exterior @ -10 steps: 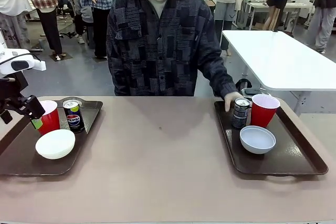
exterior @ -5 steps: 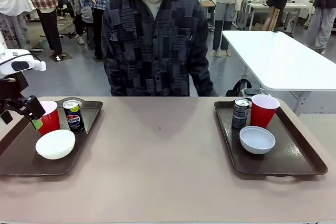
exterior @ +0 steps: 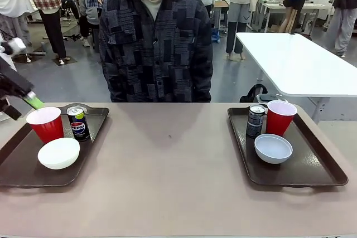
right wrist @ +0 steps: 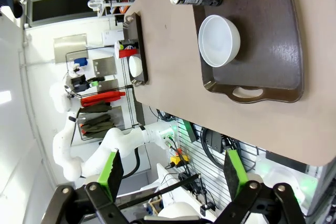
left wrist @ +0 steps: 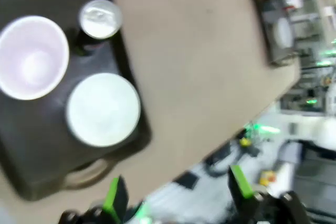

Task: Prepare tableware on both trays.
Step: Pick up a Picnic Bowl from the table and place it on a Handle tray.

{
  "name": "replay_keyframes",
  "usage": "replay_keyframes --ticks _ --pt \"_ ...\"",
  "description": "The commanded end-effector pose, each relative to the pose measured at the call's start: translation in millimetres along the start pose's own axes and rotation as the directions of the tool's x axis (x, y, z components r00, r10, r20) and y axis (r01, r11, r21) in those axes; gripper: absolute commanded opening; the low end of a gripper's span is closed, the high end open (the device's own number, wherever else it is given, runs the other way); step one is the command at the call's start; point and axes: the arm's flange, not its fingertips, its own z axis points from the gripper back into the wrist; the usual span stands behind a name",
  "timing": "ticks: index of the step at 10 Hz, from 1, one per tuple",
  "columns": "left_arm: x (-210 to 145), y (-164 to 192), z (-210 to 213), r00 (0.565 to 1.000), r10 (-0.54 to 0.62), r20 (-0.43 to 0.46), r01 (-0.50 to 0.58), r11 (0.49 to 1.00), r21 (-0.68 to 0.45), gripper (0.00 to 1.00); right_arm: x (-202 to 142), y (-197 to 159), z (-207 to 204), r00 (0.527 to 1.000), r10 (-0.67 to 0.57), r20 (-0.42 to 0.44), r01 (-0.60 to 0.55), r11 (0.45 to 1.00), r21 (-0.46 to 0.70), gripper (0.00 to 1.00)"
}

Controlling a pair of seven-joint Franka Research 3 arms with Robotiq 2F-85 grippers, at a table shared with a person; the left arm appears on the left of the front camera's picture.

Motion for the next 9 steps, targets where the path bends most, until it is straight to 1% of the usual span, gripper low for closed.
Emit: replay_keyframes --ticks 1,3,4,5,7,9 --pt "0.7 44.9 34.3 0.993 0.119 0.016 -0.113 0.976 -0.188 1.0 -1.2 0.7 0.3 1.0 0.008 -0.001 -0.008 1.0 0.008 1.0" --pt "-10.7 85.6 55.8 0.984 0.179 0.003 -0.172 0.948 -0.269 1.0 -1.2 0.7 0.3 1.0 0.008 -0.001 -0.008 1.0 0.008 1.0" --pt "-16.7 103.9 64.0 0.98 0.2 0.021 -0.184 0.935 -0.303 1.0 -1.2 0.7 0.3 1.0 0.008 -0.001 -0.008 1.0 0.008 1.0" --pt "-28.3 120.6 66.5 0.971 0.228 0.073 -0.19 0.92 -0.342 1.0 -1.2 0.7 0.3 1.0 0.008 -0.001 -0.008 1.0 0.008 1.0" --pt "-36.9 138.9 71.3 0.962 0.253 0.103 -0.198 0.905 -0.378 1.0 -1.2 0.7 0.3 1.0 0.008 -0.001 -0.008 1.0 0.008 1.0" --pt "-43.3 148.1 77.4 0.955 0.259 0.142 -0.186 0.9 -0.394 1.0 -1.2 0.7 0.3 1.0 0.008 -0.001 -0.008 1.0 0.008 1.0"
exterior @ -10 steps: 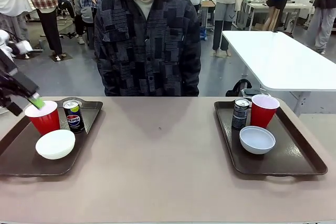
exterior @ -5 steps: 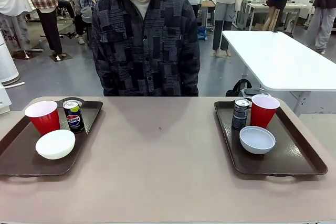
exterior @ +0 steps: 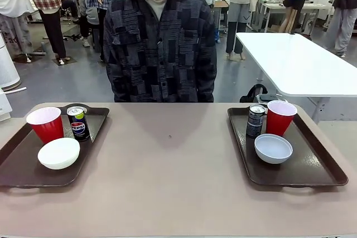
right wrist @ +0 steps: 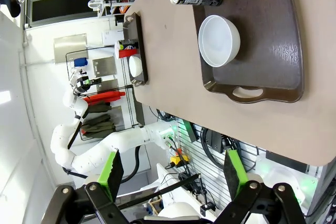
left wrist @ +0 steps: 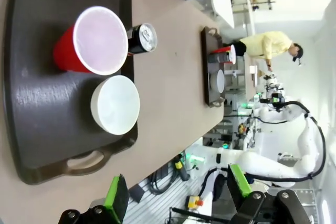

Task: Prepare tableware on both trays.
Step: Pick up a Picnic Bowl from the table and place it on a Handle tray.

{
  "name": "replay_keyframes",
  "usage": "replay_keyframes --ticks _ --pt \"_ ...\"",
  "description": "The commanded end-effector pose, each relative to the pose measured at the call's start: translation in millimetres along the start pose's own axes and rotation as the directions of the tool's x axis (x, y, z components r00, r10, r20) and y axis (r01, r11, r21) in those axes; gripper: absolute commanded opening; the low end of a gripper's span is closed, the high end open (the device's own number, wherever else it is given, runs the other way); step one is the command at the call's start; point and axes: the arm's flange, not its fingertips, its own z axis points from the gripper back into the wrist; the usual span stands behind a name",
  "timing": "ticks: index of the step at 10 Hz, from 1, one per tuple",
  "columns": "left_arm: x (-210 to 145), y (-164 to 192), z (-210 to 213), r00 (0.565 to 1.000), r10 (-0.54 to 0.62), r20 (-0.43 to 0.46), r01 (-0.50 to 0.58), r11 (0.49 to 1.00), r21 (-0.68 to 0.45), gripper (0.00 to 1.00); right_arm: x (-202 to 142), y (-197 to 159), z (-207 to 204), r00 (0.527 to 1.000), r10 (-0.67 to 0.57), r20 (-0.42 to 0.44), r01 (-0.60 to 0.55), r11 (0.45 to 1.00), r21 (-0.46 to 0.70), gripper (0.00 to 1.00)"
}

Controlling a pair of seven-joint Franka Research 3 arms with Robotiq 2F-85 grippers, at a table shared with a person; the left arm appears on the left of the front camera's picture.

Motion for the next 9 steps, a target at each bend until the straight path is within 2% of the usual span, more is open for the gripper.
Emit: replay_keyframes --ticks 1,2,3,9 --pt "2.2 -1.9 5.4 0.999 -0.031 0.017 0.031 0.999 -0.022 1.0 -1.2 0.5 0.5 1.0 0.007 0.0 -0.007 1.0 0.008 1.0" --pt "6.1 -7.3 3.5 0.999 -0.042 -0.024 0.042 0.999 0.003 1.0 -1.2 0.5 0.5 1.0 0.007 0.0 -0.007 1.0 0.008 1.0" --pt "-0.5 0.7 2.8 1.0 -0.002 0.011 0.002 1.0 -0.003 1.0 -1.2 0.5 0.5 1.0 0.007 0.0 -0.007 1.0 0.008 1.0" --pt "-0.5 0.7 2.8 1.0 -0.002 0.011 0.002 1.0 -0.003 1.0 -1.2 0.5 0.5 1.0 0.007 0.0 -0.007 1.0 0.008 1.0"
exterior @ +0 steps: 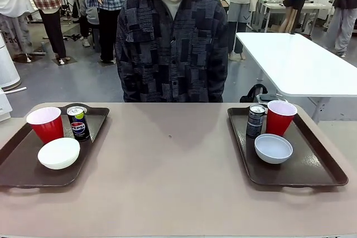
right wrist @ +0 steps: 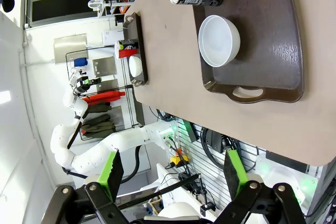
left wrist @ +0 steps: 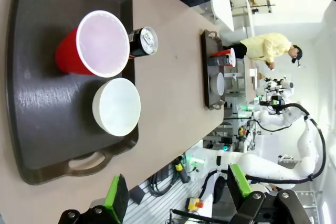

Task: Prepare tableware on both trays.
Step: Pick up a Picnic Bowl from the table and place it on a Handle tray.

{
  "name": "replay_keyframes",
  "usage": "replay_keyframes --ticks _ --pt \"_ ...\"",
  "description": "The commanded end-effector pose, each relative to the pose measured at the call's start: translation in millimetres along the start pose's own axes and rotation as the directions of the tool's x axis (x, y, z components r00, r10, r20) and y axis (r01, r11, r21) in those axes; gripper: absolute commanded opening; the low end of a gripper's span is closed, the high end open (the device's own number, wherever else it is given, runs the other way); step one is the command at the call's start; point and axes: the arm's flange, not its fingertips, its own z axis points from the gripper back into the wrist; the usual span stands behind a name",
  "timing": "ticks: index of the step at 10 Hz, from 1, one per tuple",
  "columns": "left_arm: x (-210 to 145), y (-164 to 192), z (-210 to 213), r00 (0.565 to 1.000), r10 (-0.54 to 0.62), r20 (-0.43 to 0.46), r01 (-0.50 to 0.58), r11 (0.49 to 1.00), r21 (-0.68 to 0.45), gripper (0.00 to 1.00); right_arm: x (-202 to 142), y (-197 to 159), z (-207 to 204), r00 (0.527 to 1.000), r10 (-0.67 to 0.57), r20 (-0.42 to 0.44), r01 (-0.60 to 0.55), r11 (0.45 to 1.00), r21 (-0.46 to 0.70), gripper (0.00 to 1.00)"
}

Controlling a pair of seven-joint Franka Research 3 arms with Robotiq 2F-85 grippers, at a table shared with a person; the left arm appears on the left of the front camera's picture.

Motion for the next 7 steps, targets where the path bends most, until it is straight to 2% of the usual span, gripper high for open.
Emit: replay_keyframes --ticks 1,7 --pt "-0.3 0.4 0.3 1.0 -0.003 0.004 0.003 1.0 -0.008 1.0 -1.2 0.5 0.5 1.0 0.007 0.0 -0.007 1.0 0.008 1.0" --pt "-0.3 0.4 0.3 1.0 -0.003 0.004 0.003 1.0 -0.008 1.0 -1.2 0.5 0.5 1.0 0.007 0.0 -0.007 1.0 0.008 1.0"
